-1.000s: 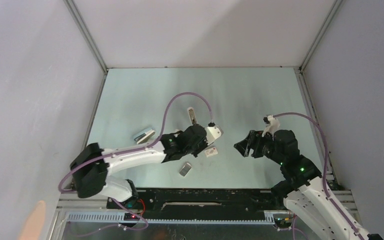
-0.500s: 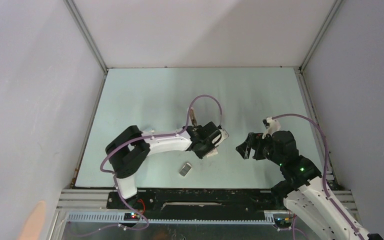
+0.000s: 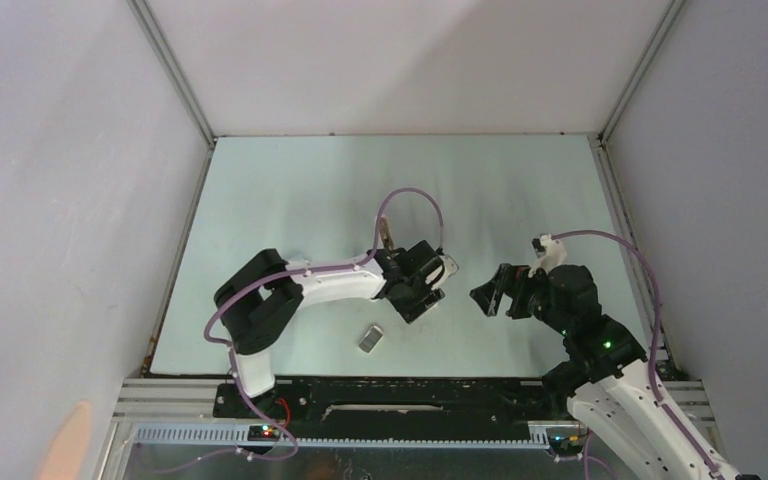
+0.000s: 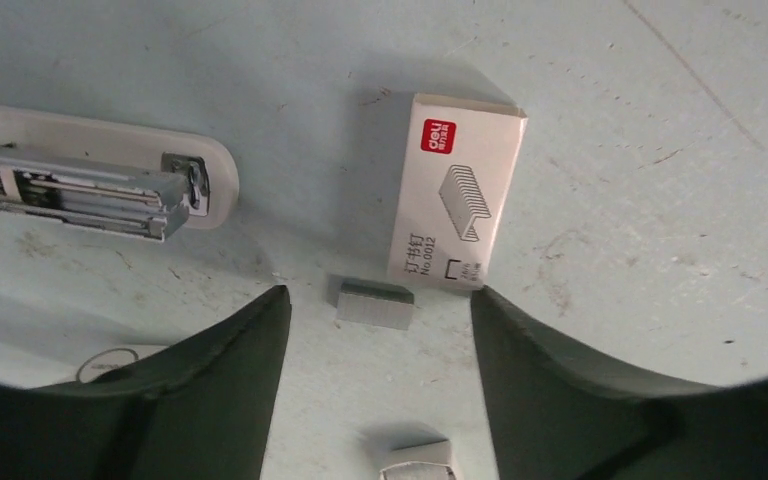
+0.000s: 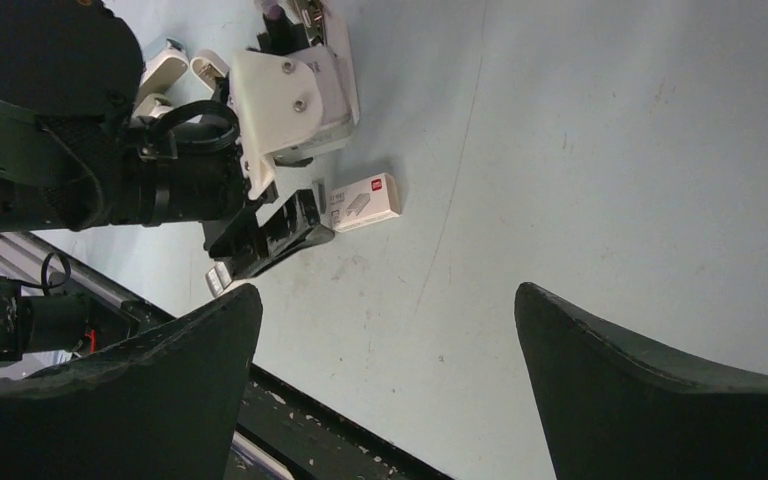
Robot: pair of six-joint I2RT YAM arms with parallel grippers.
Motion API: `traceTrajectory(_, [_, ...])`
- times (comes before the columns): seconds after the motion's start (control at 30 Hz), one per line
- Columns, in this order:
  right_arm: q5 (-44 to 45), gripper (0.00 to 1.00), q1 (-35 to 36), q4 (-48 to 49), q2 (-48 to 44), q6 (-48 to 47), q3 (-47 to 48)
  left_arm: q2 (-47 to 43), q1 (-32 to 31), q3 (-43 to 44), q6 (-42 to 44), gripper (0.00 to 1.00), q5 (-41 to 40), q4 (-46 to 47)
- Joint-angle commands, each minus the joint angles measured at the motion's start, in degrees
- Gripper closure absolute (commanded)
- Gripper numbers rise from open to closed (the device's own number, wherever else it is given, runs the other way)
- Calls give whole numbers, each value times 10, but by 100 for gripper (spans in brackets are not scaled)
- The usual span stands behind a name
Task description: Load the staples into the stapler
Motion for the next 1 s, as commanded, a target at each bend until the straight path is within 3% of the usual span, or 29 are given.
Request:
traceTrajectory(0.0, [-27,1,1,40,13,-21,-2,-65,2,-2,-34,22,2,20])
traceTrajectory(0.1, [-28,1,18,55,41,-24,4,-117,7,-16,-52,15,-15,36])
traceTrajectory(0.27, [64,1,114,43,127,-36,60,-225,32,-56,-97,1,-37,60])
traceTrajectory(0.37, [114,1,161,32,210,-41,104,-291,69,-72,-154,0,-45,40])
traceTrajectory(0.5, [137,6,200,6,348,-44,178,-361,133,-48,-208,0,-60,-54])
traceTrajectory(0.6, [140,11,219,-16,434,-55,243,-420,153,-38,-228,0,-115,-113])
traceTrajectory(0.73, [138,20,234,-45,535,-66,320,-501,158,-36,-226,0,-173,-159])
traceTrajectory(0.97, [132,34,253,-105,699,-76,448,-603,171,-35,-156,0,-199,-192])
